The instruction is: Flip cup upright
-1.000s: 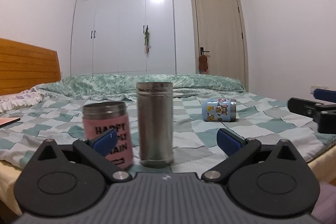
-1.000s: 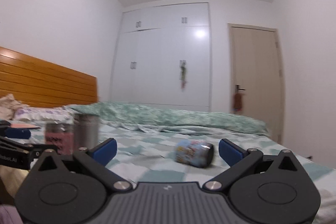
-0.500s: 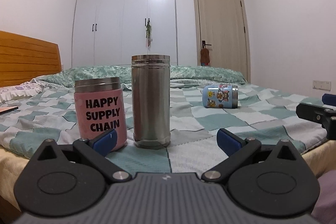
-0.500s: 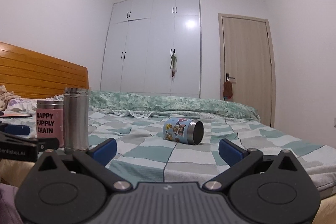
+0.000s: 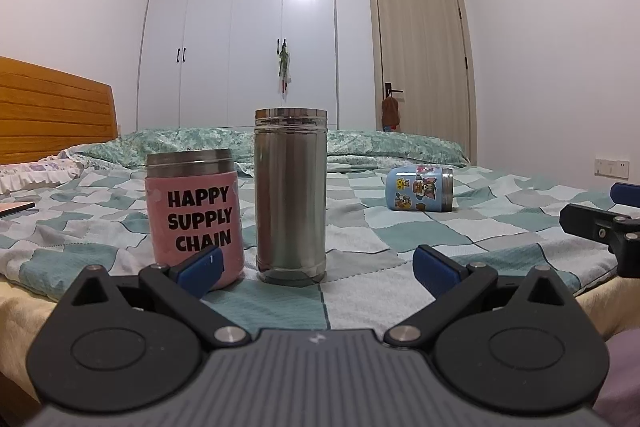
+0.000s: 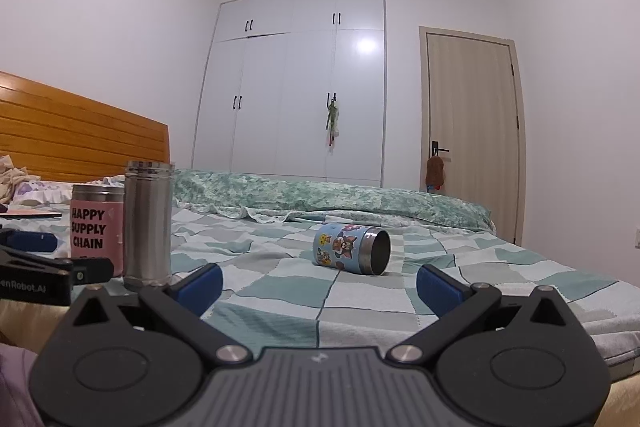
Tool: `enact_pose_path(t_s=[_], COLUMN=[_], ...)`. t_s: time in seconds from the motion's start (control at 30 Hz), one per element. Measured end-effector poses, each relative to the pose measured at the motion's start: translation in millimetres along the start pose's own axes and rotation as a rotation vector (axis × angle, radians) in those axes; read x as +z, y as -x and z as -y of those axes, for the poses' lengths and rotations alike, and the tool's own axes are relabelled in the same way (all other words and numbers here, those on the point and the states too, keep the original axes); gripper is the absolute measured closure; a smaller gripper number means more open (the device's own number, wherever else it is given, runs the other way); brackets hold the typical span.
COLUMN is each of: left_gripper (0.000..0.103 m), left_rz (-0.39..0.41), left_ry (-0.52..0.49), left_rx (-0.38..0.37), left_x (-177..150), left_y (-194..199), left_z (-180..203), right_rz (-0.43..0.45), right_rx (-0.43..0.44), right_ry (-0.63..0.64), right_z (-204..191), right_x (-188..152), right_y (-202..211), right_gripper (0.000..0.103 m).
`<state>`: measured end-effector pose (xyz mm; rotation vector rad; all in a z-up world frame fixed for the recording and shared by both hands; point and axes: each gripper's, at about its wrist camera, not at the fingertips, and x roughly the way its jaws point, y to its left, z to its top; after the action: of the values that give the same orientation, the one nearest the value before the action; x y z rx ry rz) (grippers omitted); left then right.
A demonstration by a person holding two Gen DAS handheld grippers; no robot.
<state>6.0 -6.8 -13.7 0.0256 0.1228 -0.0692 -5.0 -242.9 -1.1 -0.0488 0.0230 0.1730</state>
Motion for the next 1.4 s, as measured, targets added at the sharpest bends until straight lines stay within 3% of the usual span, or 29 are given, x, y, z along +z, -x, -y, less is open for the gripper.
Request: enact_pose_path(t_s=[1.4], left_gripper=[0.000], left_rz=[0.005], left_ry=[0.003], left_rx=[-0.002], left_x=[-0.2], left_y=[1.1], left_z=[-0.7], right_rz=[0.003], right_rx=[0.005], right_ry=[0.013], right_z=[-2.0], right_x=[0.4], right_y=[3.1], right_gripper=[0.000])
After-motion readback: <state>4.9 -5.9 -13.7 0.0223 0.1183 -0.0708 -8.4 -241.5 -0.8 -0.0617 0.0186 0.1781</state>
